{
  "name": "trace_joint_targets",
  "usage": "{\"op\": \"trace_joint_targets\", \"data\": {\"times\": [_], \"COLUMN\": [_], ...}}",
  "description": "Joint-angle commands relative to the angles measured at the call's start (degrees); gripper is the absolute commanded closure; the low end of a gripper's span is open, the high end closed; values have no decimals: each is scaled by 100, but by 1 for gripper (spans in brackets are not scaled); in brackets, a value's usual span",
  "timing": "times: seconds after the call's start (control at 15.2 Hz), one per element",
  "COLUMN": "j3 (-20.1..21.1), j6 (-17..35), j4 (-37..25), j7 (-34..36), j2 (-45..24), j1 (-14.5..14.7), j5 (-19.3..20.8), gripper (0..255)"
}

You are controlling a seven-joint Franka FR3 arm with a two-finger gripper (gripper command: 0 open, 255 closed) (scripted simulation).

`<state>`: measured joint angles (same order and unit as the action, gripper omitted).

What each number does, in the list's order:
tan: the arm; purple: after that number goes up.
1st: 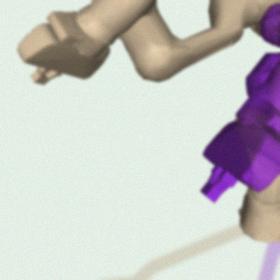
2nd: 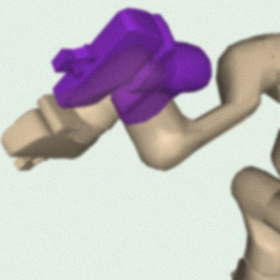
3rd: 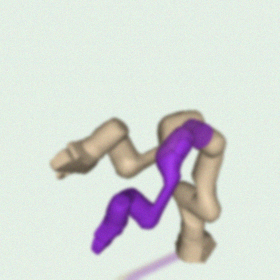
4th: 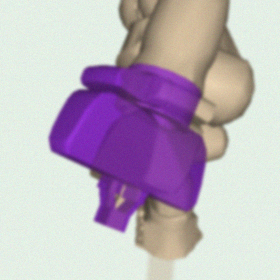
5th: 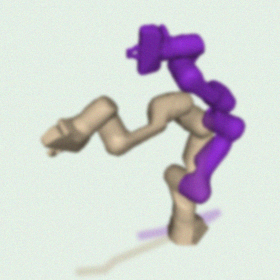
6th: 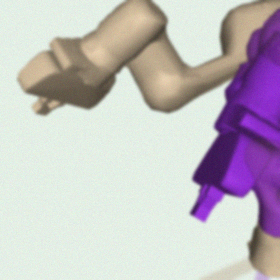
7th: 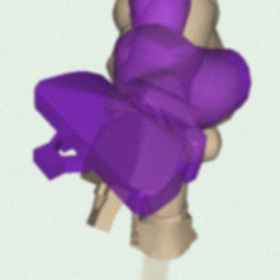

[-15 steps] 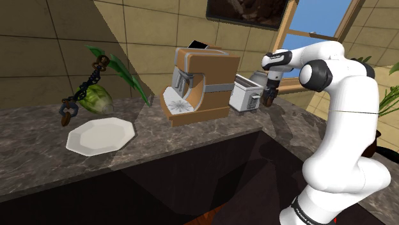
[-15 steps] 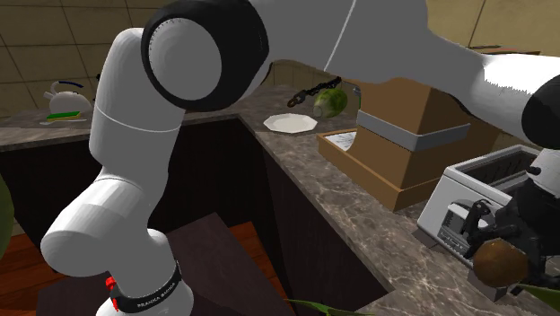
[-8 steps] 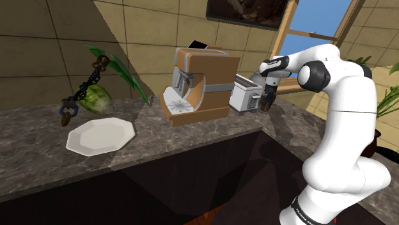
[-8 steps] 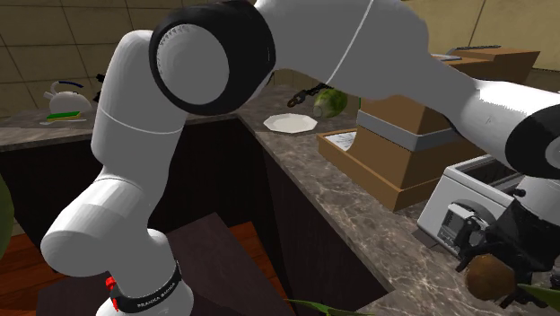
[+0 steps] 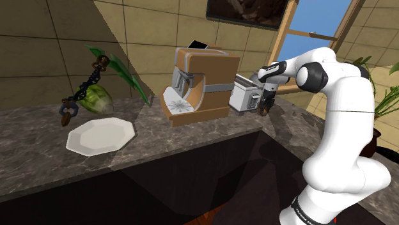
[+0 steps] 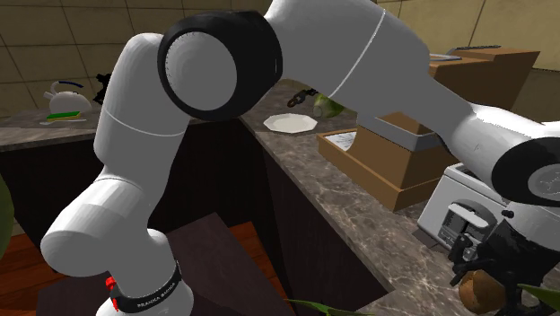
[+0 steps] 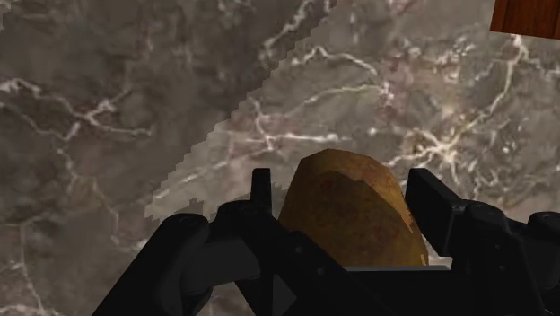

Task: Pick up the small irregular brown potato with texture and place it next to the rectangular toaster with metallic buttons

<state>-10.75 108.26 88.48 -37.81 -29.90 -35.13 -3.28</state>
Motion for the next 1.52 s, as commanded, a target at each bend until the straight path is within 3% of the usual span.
{"op": "trace_joint_targets", "data": {"times": [0.0,0.4,0.46,0.79,1.06,1.45], "j3": [12,8,7,7,-5,-5], "j6": [22,22,23,22,-684,-684], "j4": [8,7,14,8,-647,-647], "j7": [6,5,3,5,22,22], "j2": [-52,-52,-46,-52,1,1], "j1": [10,13,12,14,2,1], "j5": [-5,-7,-6,-8,10,10], "gripper": [255,255,0,0,0,0]}}
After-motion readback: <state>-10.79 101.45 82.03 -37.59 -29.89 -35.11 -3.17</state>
